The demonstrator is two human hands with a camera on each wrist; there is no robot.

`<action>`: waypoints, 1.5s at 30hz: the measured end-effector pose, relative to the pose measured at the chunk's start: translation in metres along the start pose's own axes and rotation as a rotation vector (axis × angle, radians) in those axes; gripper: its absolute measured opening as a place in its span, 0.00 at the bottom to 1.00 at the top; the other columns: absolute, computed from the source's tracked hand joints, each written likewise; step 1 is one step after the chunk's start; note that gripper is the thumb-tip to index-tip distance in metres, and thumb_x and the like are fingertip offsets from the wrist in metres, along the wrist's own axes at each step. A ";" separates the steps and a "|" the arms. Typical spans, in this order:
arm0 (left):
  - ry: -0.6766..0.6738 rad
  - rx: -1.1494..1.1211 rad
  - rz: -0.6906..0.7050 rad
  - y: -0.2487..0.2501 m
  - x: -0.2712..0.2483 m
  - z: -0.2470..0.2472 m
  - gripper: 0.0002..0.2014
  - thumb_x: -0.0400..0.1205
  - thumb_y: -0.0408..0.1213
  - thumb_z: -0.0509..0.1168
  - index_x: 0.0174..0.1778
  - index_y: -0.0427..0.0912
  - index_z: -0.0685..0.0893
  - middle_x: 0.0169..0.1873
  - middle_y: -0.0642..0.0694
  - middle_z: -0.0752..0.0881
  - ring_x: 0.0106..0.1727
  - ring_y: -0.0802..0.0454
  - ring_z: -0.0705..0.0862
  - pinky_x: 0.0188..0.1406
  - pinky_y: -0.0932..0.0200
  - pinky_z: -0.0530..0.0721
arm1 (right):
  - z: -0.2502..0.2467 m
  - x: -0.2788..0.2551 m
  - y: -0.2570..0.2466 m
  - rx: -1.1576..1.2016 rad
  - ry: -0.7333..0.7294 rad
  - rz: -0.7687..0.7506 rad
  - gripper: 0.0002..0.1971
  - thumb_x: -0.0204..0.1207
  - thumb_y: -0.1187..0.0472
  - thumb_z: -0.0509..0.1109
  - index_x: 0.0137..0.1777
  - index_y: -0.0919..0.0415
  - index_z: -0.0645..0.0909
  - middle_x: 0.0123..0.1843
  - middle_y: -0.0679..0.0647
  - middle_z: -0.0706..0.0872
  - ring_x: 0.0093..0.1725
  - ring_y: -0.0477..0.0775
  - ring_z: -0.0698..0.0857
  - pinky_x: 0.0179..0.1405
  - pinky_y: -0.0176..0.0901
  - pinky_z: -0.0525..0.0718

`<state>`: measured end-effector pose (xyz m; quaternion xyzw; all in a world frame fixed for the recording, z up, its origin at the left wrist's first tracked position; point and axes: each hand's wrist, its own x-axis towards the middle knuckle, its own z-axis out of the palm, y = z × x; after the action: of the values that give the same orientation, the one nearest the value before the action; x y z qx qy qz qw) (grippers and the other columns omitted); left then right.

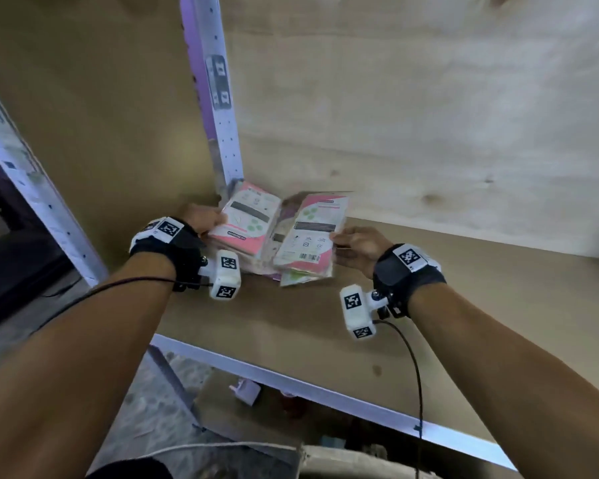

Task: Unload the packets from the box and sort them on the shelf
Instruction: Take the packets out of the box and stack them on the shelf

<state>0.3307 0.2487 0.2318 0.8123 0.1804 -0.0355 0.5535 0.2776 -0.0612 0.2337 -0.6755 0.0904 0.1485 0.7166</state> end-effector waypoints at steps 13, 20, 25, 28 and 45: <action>0.099 0.311 0.114 -0.002 -0.008 0.005 0.19 0.85 0.44 0.67 0.65 0.33 0.86 0.65 0.35 0.86 0.68 0.37 0.83 0.70 0.49 0.79 | 0.025 0.020 0.011 -0.201 0.128 -0.053 0.16 0.79 0.60 0.74 0.61 0.71 0.80 0.55 0.69 0.88 0.38 0.52 0.84 0.44 0.46 0.90; 0.169 0.422 0.346 0.016 -0.096 0.014 0.12 0.83 0.47 0.68 0.58 0.47 0.90 0.60 0.47 0.89 0.64 0.43 0.83 0.74 0.50 0.74 | -0.011 -0.061 0.005 -0.328 -0.008 -0.079 0.05 0.81 0.70 0.67 0.55 0.66 0.79 0.46 0.62 0.85 0.38 0.57 0.84 0.45 0.49 0.87; 0.049 0.375 0.499 0.012 -0.187 0.039 0.12 0.83 0.44 0.70 0.59 0.44 0.90 0.56 0.47 0.89 0.58 0.49 0.85 0.58 0.62 0.76 | -0.031 -0.156 0.004 -0.420 -0.103 -0.107 0.05 0.84 0.70 0.65 0.56 0.65 0.78 0.42 0.63 0.84 0.35 0.58 0.82 0.36 0.43 0.83; -0.025 0.371 0.561 -0.001 -0.239 0.056 0.11 0.81 0.44 0.72 0.56 0.45 0.91 0.52 0.51 0.89 0.55 0.53 0.85 0.57 0.61 0.77 | -0.041 -0.213 0.009 -0.494 -0.116 -0.142 0.04 0.84 0.70 0.64 0.55 0.66 0.77 0.43 0.63 0.84 0.36 0.59 0.82 0.39 0.45 0.82; -0.530 0.602 0.368 -0.157 -0.366 0.166 0.10 0.80 0.47 0.72 0.42 0.43 0.90 0.31 0.51 0.90 0.28 0.61 0.86 0.39 0.63 0.86 | -0.100 -0.322 0.186 -0.918 -0.205 0.044 0.05 0.79 0.70 0.67 0.49 0.69 0.84 0.39 0.54 0.90 0.39 0.56 0.90 0.47 0.50 0.89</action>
<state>-0.0396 0.0551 0.1231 0.9188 -0.1338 -0.1946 0.3163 -0.0800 -0.1821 0.1581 -0.9023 -0.0417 0.2544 0.3456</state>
